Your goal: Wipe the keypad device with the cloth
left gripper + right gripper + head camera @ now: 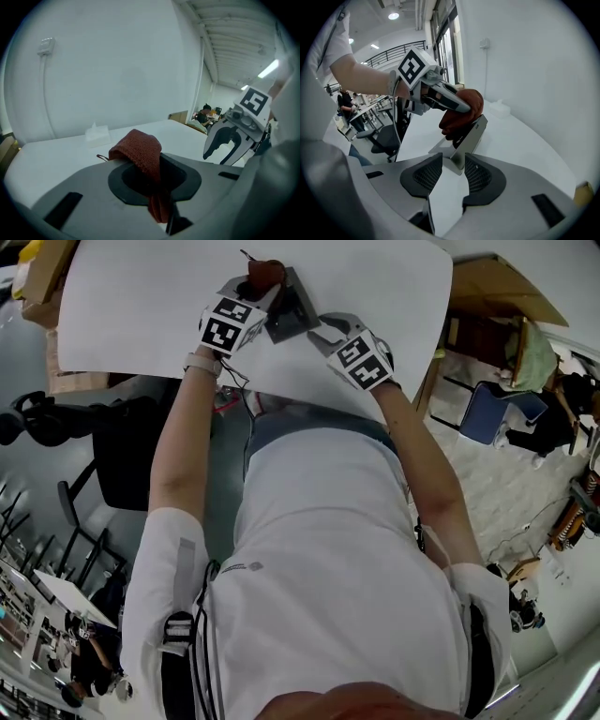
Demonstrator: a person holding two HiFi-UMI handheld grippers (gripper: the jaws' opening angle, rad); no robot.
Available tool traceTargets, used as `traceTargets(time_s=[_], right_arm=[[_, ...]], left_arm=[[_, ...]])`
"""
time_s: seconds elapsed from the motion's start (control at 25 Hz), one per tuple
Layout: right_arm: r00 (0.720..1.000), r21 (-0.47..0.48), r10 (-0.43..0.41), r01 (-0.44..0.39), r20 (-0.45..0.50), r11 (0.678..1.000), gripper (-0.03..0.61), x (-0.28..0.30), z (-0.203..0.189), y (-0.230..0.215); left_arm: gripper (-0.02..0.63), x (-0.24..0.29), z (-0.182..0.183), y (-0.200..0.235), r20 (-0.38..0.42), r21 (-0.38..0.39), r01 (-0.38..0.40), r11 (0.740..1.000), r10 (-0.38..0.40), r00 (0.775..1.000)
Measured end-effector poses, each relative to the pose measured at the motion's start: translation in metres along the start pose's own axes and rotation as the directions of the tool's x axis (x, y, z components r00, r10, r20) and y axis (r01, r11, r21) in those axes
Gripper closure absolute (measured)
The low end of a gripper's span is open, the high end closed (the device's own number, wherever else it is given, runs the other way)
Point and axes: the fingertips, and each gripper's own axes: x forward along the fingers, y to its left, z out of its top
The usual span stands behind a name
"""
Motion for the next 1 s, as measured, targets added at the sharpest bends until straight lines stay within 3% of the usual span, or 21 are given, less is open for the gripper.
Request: traceTargets(time_s=[0.2,0.52,1.0], right_arm=[[1.0,-0.004,0.0,0.0,0.011,1.0,0.449,0.002,0.0,-0.001],[0.995,0.154,0.02,-0.034,0.095,0.987,0.449,0.006,0.005,0.001],[0.995,0.191,-0.019,-0.001,0.101,0.982,0.449,0.009,0.006,0.001]], left_arm=[[0.558,0.02,-0.001,-0.009,-0.032,0.033,0.038,0.999,-0.037,0.999],[0.558,0.02,-0.01,-0.036,-0.07,0.066,0.111,0.992,-0.107,0.992],[0.558,-0.009,-0.06,-0.079,-0.124,0.062,0.244,0.968,-0.235,0.964]])
